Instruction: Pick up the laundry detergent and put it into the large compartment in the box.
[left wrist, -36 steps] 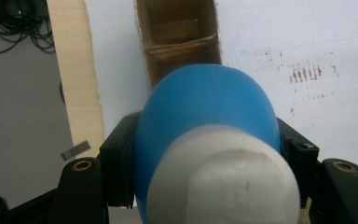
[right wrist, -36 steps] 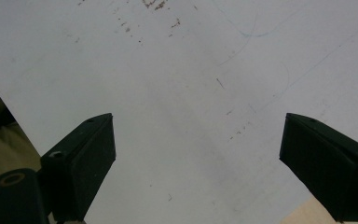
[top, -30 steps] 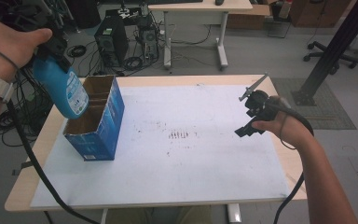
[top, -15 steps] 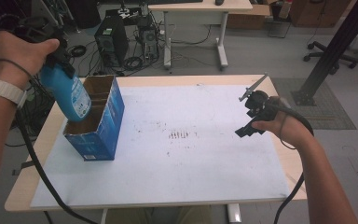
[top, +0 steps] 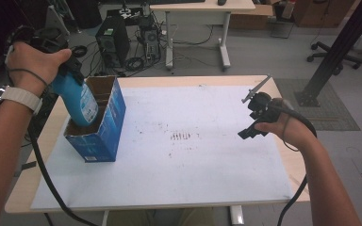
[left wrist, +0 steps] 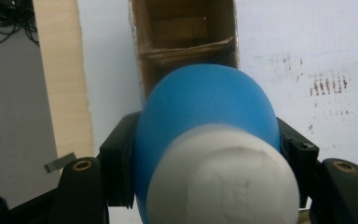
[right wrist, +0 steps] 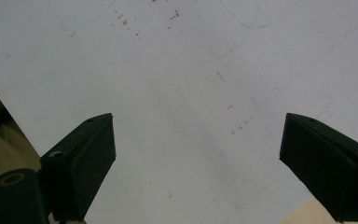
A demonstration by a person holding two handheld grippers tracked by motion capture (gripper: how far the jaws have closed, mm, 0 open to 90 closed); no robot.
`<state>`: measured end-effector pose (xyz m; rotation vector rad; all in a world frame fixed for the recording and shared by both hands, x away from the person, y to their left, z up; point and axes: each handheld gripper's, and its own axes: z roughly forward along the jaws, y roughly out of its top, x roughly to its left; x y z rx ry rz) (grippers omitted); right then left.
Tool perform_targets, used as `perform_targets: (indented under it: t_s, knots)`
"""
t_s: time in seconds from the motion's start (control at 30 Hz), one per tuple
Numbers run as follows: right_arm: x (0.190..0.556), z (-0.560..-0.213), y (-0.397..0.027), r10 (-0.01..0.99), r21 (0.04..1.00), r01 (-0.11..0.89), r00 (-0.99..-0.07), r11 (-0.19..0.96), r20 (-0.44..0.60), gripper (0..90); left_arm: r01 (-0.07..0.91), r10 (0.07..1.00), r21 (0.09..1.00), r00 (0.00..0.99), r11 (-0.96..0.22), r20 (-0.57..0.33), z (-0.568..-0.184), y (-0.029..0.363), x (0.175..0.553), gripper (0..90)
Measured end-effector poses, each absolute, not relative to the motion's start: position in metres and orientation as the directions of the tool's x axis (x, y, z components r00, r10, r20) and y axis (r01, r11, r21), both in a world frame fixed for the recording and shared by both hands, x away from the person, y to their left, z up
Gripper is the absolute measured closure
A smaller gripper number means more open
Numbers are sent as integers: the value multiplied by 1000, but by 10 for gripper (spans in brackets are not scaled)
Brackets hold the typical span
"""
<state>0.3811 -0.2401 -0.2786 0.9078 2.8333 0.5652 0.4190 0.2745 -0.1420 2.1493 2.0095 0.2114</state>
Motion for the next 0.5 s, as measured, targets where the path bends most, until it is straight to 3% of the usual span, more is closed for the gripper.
perform_targets:
  t_s: [0.5]
  knots:
    - [377, -280, -245, 589, 387, 544, -808, 744, 4, 105, 973, 997, 218, 77, -70, -27, -174, 267, 425, 374]
